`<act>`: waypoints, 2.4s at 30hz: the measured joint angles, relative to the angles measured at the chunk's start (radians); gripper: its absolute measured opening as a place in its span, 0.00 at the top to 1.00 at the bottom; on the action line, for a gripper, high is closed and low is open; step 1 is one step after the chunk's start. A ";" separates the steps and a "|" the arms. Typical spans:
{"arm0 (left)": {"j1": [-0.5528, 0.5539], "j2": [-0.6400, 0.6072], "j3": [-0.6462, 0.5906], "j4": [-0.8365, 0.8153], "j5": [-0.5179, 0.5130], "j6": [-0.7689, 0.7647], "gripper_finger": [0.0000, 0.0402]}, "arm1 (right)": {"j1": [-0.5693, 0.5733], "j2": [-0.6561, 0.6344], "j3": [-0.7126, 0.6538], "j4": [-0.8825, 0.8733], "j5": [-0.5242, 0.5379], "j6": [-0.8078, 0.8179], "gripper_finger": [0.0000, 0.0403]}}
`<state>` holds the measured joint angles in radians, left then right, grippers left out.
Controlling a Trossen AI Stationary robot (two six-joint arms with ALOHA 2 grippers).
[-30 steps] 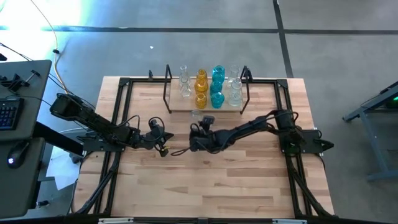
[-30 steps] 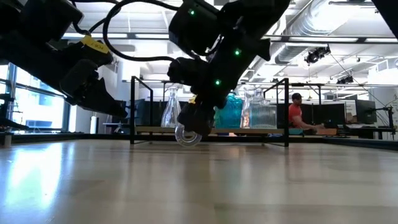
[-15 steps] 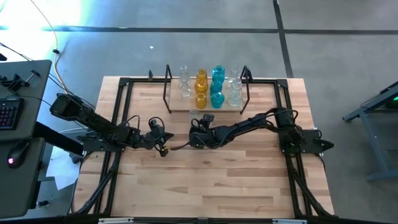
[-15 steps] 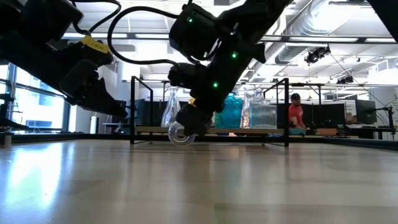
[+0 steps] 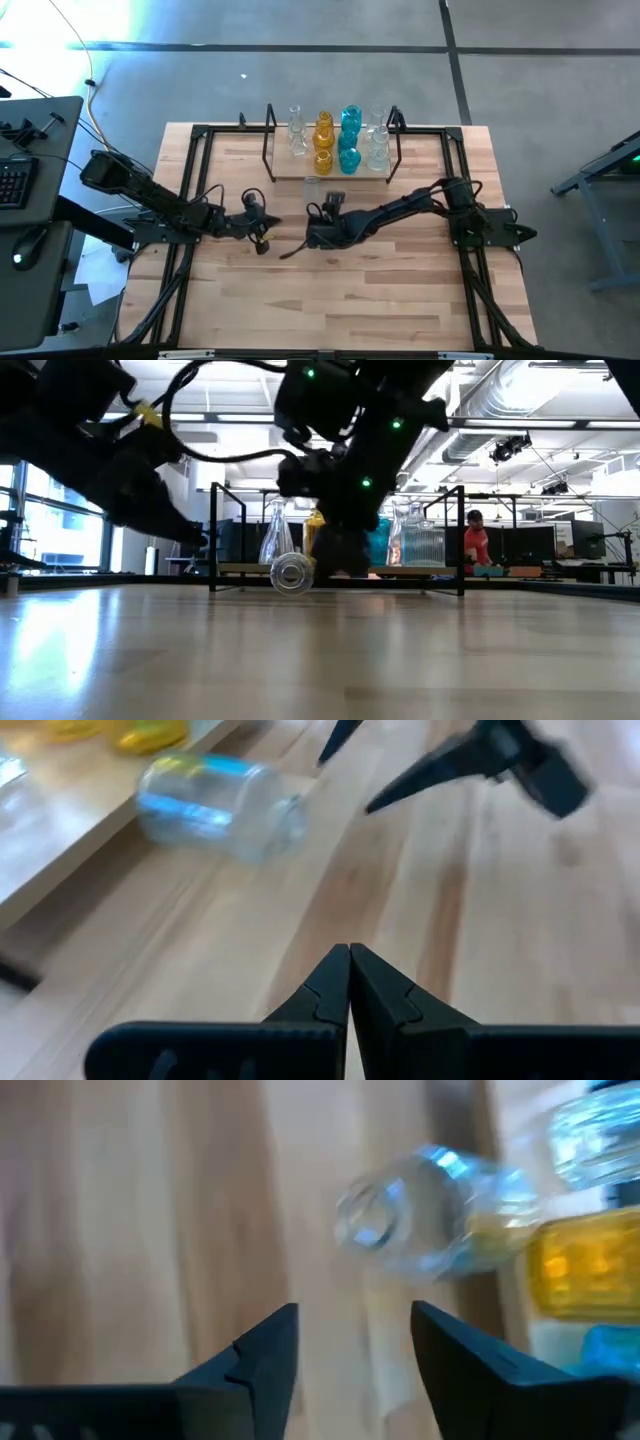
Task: Sort vases onto shelf
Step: Put the transparent vase on the shelf aligned with other transparent vase
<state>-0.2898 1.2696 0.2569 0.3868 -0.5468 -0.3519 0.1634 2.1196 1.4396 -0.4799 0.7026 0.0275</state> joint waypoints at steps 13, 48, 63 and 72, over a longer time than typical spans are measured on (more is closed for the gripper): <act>0.124 0.025 0.008 0.110 0.122 0.020 1.00 | 0.003 -0.003 -0.125 0.111 -0.076 0.205 0.95; 0.341 0.444 0.196 0.307 0.123 0.153 1.00 | -0.143 -0.013 -0.260 0.544 -0.145 0.022 1.00; 0.304 0.248 0.200 0.170 0.150 0.155 1.00 | -0.125 -0.098 -0.257 0.494 -0.185 0.068 1.00; 0.287 0.287 0.200 0.158 0.142 0.110 1.00 | -0.131 -0.100 -0.254 0.494 -0.208 0.069 1.00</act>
<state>-0.0025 1.5566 0.4568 0.5449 -0.4051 -0.2420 0.0322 2.0197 1.1854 0.0144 0.4945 0.0966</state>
